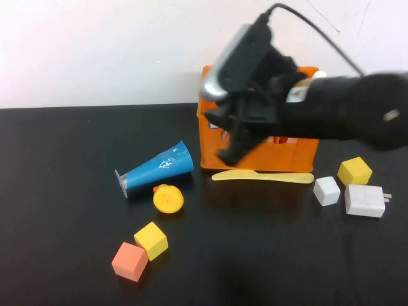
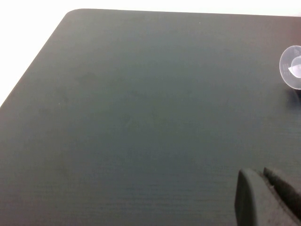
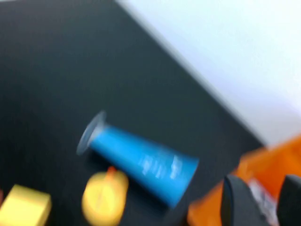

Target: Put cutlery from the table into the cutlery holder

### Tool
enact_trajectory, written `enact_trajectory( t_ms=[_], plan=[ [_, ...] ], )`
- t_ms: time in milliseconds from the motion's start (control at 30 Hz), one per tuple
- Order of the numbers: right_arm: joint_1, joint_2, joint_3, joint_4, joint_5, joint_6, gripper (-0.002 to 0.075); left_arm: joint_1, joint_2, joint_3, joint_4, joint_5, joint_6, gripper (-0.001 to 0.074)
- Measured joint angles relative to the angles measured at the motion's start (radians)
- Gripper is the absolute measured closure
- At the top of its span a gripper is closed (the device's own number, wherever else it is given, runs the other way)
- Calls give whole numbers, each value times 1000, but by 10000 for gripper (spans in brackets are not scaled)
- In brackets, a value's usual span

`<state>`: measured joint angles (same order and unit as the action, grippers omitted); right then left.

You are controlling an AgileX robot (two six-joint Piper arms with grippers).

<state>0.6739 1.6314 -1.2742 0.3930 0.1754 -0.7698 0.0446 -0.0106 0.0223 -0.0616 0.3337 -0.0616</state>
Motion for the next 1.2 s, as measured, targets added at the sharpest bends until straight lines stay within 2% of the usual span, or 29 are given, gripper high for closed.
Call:
enact_trajectory(
  t_ms=[200,300,367,533,633,900,1200],
  plan=[
    [-98,-71,-2,-147,412,41,577,0,0,0,0,0,0,736],
    [-116,-67,-2,-258,529,62,567,0,0,0,0,0,0,736],
    [-118,-57,-2,-327,567,63,534,0,0,0,0,0,0,736],
    [-118,-3,-2,-457,582,63,398,0,0,0,0,2,-4,736],
    [-109,42,-2,-528,576,63,371,0,0,0,0,2,-2,736],
    [-92,172,-2,-611,496,63,367,0,0,0,0,2,-2,736],
    [-92,249,-2,-645,374,65,427,0,0,0,0,2,-2,736]
  ],
)
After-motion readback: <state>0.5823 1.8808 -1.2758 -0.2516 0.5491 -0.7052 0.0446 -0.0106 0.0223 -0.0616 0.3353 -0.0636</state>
